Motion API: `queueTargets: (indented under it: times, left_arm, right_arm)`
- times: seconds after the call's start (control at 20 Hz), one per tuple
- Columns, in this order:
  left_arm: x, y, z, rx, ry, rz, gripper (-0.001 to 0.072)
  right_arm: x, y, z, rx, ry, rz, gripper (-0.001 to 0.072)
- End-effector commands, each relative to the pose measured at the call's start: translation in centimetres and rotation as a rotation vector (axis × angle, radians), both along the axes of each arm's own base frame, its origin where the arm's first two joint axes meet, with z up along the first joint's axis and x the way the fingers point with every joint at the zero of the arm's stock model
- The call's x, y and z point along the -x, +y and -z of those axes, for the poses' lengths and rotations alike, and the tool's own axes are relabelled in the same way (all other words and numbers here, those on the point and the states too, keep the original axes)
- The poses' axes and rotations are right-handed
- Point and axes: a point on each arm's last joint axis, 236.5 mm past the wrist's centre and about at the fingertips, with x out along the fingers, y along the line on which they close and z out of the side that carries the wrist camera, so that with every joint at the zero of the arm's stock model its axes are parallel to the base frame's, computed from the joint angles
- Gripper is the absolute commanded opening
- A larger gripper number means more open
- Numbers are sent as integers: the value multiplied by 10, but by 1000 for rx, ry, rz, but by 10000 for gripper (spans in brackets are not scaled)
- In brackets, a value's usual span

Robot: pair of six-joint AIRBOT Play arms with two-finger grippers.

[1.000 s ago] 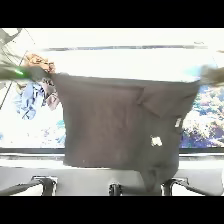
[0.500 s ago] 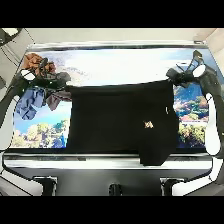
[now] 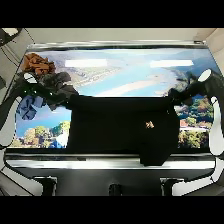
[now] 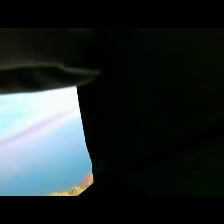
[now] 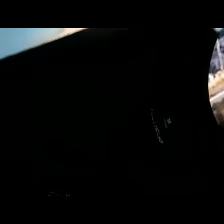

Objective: Fold the shirts.

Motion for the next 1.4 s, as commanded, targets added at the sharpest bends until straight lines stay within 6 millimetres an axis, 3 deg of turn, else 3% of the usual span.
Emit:
queueTargets:
  times: [0.0,0.45,0.5,0.6,0.7,0.85,0.95,1.1,1.2,1.35]
  left_arm:
    - [43,-7,16,25,160,54,36]
    - [63,-13,25,34,263,54,37]
    - [63,-14,26,39,265,54,66]
    - [62,-10,22,39,260,48,408]
    - [60,2,6,41,234,24,406]
    - [66,23,-21,38,196,-39,406]
    - [89,20,-16,31,228,-124,402]
    - [161,-1,22,28,289,-105,402]
    - [199,-6,37,30,317,-100,402]
    - [230,-12,50,37,354,-74,400]
  right_arm:
    - [40,9,25,-29,152,-28,55]
    - [27,5,27,-13,98,-11,56]
    - [26,5,27,-13,96,-5,70]
    - [25,7,23,-22,87,-1,395]
    - [40,-5,7,0,100,-44,479]
    - [83,-39,-17,-21,193,21,491]
    - [112,-51,-18,-27,247,61,491]
    - [146,-44,-3,-18,277,73,491]
    - [159,-38,1,-22,282,54,491]
    - [161,-37,-1,-19,276,55,491]
